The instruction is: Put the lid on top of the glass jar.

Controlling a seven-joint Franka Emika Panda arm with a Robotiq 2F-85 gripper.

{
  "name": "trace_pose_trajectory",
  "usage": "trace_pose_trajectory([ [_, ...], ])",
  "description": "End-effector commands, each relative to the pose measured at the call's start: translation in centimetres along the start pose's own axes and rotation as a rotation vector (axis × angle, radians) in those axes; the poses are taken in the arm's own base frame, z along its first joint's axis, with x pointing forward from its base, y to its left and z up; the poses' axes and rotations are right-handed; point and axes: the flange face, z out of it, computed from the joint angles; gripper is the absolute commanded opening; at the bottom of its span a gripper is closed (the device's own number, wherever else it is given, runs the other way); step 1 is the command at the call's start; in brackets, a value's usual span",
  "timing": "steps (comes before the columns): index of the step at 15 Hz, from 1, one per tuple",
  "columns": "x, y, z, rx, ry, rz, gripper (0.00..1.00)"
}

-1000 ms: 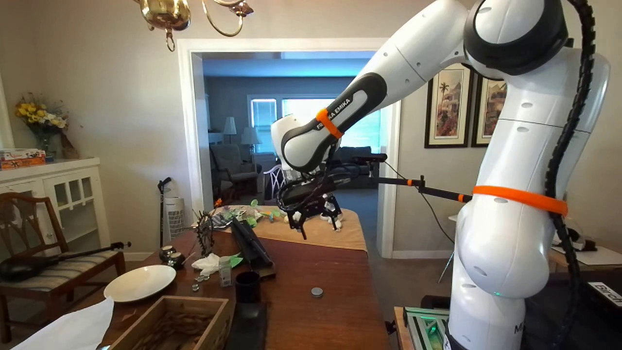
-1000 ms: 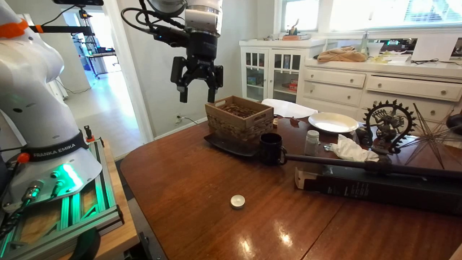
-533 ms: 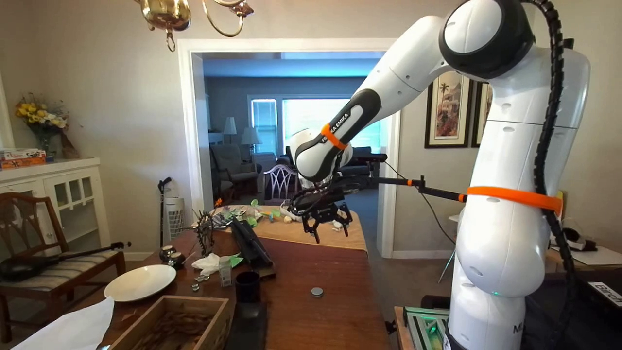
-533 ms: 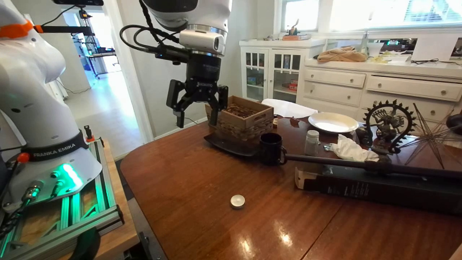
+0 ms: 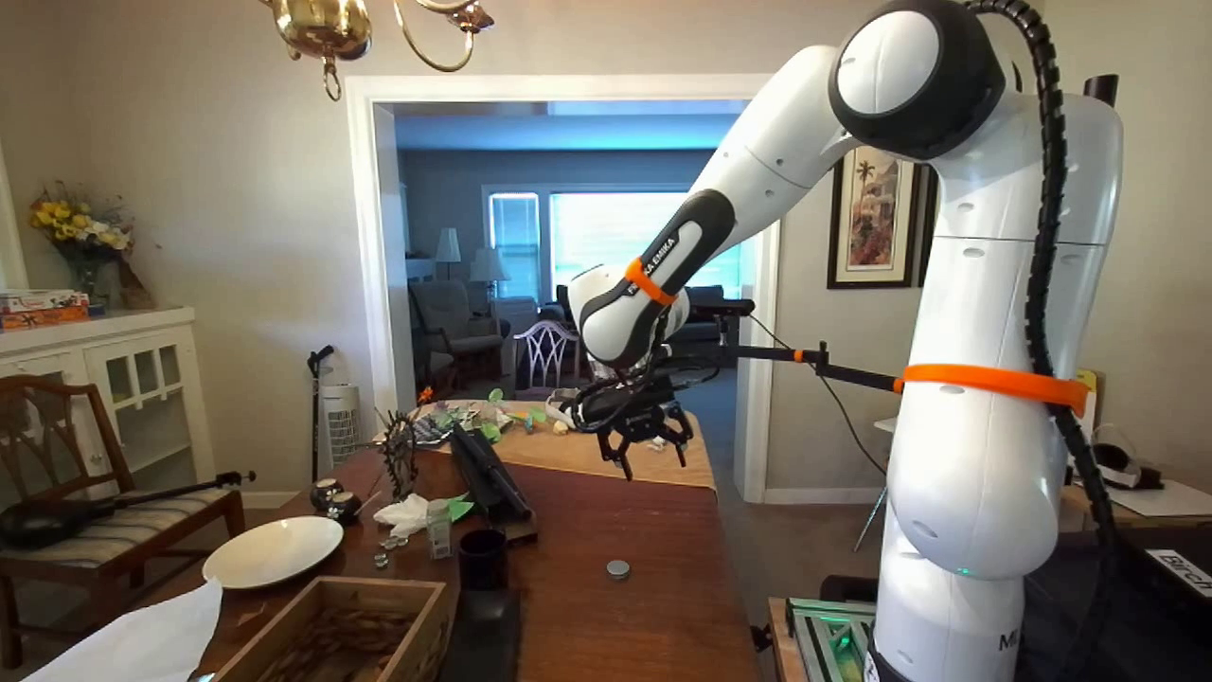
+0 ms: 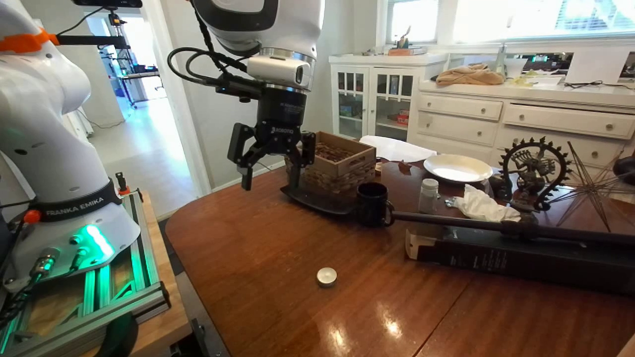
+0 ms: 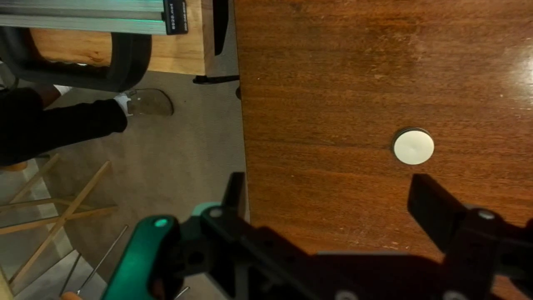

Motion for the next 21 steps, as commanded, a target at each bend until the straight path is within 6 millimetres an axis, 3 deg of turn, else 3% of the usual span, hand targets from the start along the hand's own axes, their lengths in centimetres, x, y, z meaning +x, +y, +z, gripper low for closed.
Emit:
trace_pose_trajectory([
  [1,-0.1,-0.7,0.8,0.024,-0.027,-0.033,1.0],
  [7,2.0,-1.0,3.0,0.2,-0.098,-0.215,1.0],
  [13,3.4,0.0,5.5,0.269,-0.126,-0.487,1.0],
  [18,3.6,0.2,5.3,0.245,-0.12,-0.498,1.0],
  [21,2.8,0.1,4.8,0.248,-0.03,-0.578,1.0],
])
